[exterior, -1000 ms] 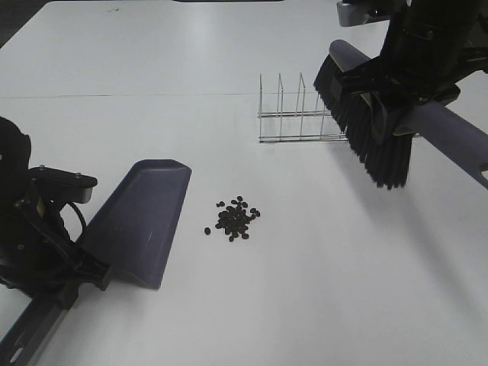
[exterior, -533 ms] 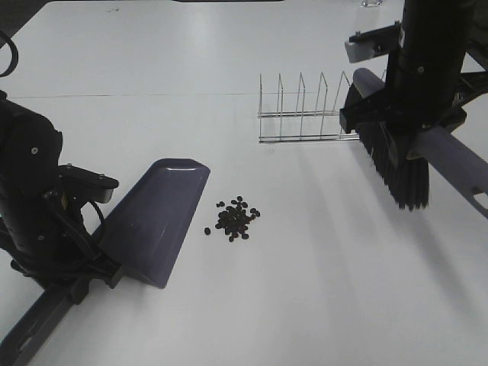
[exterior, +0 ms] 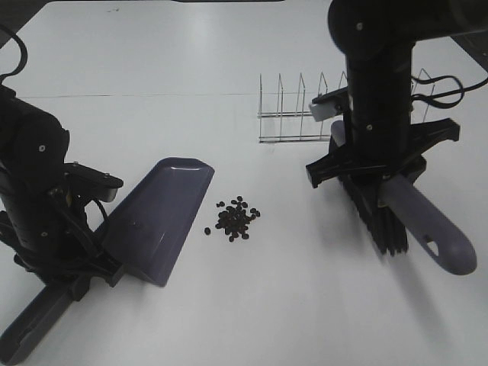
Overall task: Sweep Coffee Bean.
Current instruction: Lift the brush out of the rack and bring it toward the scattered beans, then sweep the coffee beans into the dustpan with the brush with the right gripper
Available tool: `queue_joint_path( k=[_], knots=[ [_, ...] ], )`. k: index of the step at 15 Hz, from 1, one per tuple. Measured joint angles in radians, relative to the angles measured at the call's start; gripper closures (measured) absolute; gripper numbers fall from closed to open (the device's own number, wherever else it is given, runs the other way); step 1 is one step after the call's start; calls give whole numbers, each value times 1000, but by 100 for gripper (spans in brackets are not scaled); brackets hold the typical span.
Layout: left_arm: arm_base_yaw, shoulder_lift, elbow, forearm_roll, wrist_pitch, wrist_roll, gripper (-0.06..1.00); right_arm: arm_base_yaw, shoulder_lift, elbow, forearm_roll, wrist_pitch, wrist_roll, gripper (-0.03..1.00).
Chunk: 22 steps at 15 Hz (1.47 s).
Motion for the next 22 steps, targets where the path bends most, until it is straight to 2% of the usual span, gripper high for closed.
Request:
queue_joint_path(
  k=[4, 8, 9, 10, 13, 17, 22],
  knots=[
    [0, 1, -1, 1, 1, 3, 61, 57, 117, -48, 46, -33, 43, 67],
    [0, 1, -1, 1, 1, 3, 61, 156, 226, -185, 173, -67, 47, 67],
    [0, 1, -1, 1, 1, 3, 61, 173, 254, -220, 216, -67, 47, 67],
    [0, 1, -2, 1, 1, 3, 61, 192, 309, -293, 304, -66, 38, 67],
    [0, 2, -3, 1, 4, 3, 61, 192, 354, -386, 433, -75, 20, 67],
    [0, 2, -3, 1, 4, 3, 61, 191, 361, -409, 621, -173, -21, 67],
    [0, 2, -3, -1, 4, 5, 61, 189, 364, -427, 713, -197, -65, 67]
  ],
)
